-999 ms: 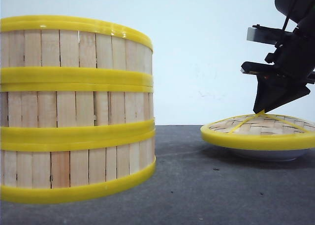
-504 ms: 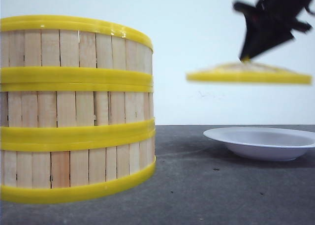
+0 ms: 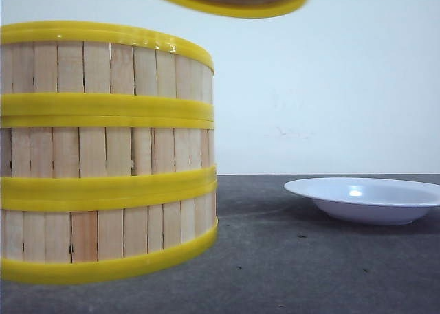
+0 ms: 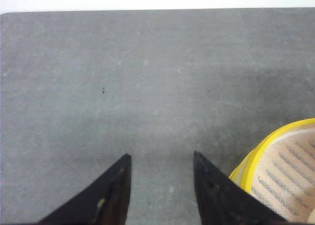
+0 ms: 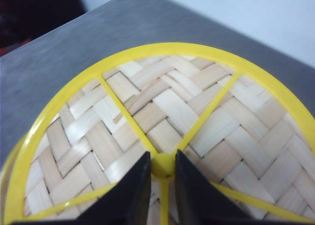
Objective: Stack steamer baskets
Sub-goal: 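Lift the lid off the white plate and carry it over the stack, then lower the lid onto the top basket and release it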
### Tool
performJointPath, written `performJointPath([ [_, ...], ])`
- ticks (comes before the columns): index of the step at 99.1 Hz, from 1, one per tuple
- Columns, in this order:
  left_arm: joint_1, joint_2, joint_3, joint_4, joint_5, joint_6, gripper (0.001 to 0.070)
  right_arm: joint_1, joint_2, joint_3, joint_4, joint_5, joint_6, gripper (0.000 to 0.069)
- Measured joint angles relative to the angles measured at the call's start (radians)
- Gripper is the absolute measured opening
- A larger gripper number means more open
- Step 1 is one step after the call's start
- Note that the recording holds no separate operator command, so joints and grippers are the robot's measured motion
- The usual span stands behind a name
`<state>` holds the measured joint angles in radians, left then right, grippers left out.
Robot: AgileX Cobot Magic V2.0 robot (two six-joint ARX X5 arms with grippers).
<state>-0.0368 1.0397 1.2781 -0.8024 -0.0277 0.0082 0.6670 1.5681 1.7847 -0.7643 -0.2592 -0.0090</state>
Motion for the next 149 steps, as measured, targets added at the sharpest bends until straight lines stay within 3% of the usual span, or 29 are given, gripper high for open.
performJointPath([
  [47, 0.000, 0.009, 0.000, 0.000, 0.000, 0.000, 0.0228, 0.165, 0.187, 0.066, -0.032, 0.001, -0.051, 0.0053],
  [141, 0.000, 0.009, 0.000, -0.001, 0.000, 0.000, 0.0228, 0.203, 0.258, 0.072, -0.034, 0.002, -0.074, 0.0054],
  [149, 0.000, 0.009, 0.000, -0.001, 0.000, 0.000, 0.0228, 0.203, 0.258, 0.072, -0.034, 0.001, -0.076, 0.0116],
])
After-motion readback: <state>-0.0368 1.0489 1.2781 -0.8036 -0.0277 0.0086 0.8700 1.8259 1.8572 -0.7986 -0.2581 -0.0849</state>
